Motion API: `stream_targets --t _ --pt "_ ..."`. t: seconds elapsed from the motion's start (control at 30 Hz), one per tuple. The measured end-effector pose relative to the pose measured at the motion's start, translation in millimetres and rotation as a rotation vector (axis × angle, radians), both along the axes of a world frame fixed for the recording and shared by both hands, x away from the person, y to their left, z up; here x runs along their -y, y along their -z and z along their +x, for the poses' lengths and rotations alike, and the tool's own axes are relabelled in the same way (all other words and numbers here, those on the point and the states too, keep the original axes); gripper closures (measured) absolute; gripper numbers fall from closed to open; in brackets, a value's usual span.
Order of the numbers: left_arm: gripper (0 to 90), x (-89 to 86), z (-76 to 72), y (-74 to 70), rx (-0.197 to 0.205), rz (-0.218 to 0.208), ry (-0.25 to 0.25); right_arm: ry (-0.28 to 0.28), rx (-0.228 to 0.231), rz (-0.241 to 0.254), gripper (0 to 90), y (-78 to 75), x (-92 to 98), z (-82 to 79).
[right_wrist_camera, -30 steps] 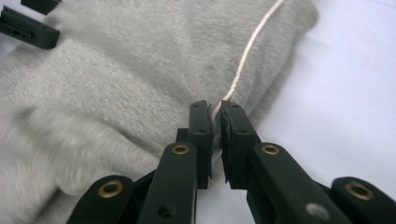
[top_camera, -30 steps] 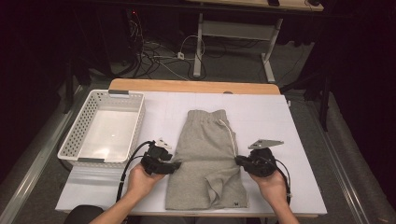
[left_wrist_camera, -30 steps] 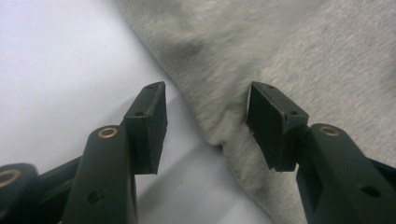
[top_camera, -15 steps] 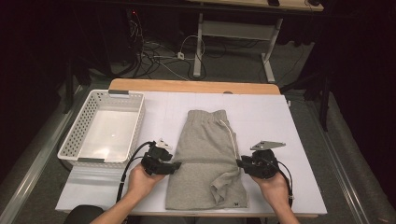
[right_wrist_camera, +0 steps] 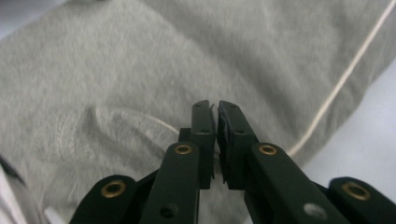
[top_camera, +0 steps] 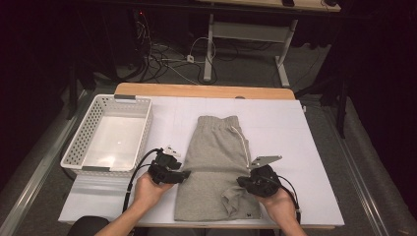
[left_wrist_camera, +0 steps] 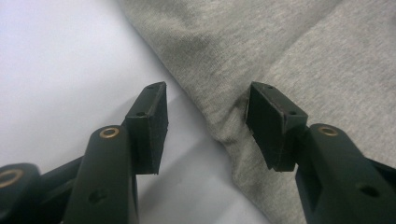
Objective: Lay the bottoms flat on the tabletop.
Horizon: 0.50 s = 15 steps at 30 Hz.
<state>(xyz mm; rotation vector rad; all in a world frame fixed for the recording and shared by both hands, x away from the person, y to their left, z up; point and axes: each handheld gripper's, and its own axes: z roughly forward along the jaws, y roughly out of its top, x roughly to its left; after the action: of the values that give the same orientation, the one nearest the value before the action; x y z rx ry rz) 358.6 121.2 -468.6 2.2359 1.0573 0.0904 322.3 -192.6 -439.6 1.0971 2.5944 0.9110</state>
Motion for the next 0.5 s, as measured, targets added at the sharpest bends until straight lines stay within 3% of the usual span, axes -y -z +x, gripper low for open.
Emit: stream_targets --t 0.3,0.5 --pt "46.8 0.4 -0.8 -0.2 0.000 0.003 0.000 0.035 -0.031 -0.016 86.7 5.6 32.7 -23.3" --pt "48.1 0.0 -0.3 -0.3 -0.006 -0.001 -0.008 0.078 0.007 0.046 82.2 -0.6 44.5 -26.7"
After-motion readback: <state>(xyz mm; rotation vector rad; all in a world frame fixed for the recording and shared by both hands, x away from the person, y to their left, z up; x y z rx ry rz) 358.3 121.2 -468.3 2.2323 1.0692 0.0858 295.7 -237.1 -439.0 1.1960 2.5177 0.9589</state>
